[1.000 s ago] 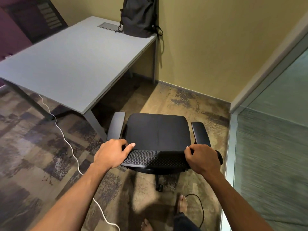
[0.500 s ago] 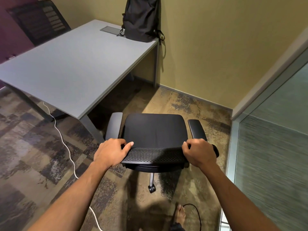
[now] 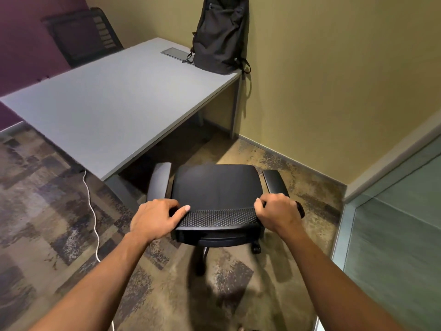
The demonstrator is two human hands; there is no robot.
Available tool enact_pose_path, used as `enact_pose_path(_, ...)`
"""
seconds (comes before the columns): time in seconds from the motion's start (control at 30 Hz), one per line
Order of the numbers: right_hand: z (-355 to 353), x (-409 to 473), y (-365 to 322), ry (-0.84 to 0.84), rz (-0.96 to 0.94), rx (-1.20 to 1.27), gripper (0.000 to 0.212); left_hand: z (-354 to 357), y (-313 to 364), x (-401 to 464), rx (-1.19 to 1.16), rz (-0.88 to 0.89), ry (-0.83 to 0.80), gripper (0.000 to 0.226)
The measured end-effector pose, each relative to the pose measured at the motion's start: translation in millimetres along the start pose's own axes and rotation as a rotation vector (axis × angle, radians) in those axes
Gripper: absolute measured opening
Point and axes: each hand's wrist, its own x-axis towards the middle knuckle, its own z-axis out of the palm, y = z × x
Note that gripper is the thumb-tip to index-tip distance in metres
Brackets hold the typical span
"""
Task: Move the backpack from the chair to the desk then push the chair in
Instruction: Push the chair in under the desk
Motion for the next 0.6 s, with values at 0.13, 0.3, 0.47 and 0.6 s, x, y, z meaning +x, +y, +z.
enact_pose_path(0.13, -4, 37, 18, -0.016, -0.08, 0.02, 0.038, 5, 12, 23, -0.012, 0.074, -0.05, 0.065)
enact_pose_path(0.3, -4, 90, 34, -0.02, -0.149, -0.048, 0.044, 15, 30, 52, -0.002, 0.021, -0.037, 0.072)
enact_pose_path(0.47, -4, 136, 54, -0.018, -0.152, -0.06, 0.045, 24, 50, 80, 0.002, -0.076, 0.013, 0.072)
enact_pose_path(0.6, -3, 179, 65, 0.016, -0.158, -0.066, 0.044, 26, 59, 112, 0.029, -0.141, 0.038, 0.071)
